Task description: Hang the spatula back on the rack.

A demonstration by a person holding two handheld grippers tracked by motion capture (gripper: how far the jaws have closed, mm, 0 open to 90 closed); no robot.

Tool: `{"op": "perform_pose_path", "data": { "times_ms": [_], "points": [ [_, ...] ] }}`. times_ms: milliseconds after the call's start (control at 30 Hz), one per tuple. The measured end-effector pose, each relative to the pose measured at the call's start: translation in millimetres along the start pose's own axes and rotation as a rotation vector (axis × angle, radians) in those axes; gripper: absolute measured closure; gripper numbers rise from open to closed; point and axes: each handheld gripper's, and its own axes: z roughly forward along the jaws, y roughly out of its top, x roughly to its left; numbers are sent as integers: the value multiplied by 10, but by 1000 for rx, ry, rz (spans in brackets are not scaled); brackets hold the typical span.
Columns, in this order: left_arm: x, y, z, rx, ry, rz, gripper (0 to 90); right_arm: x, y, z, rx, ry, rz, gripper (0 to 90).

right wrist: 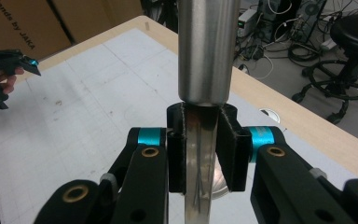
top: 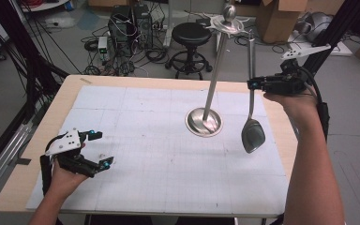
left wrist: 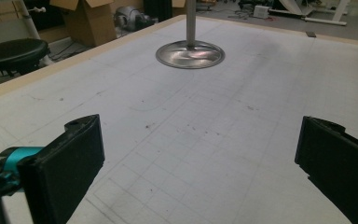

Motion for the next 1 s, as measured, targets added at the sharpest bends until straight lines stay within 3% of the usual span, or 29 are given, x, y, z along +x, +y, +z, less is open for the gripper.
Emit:
{"op": "perform_pose_path", "data": {
  "times_ms": [533,1000],
  "points": [
    [-1,1,1,-2,0,-1,17,114,49,115,22,19,-44,754],
    [8,-2,-4,3,1,3,17,112,46,182,46,13,-33,754]
  ]
}}
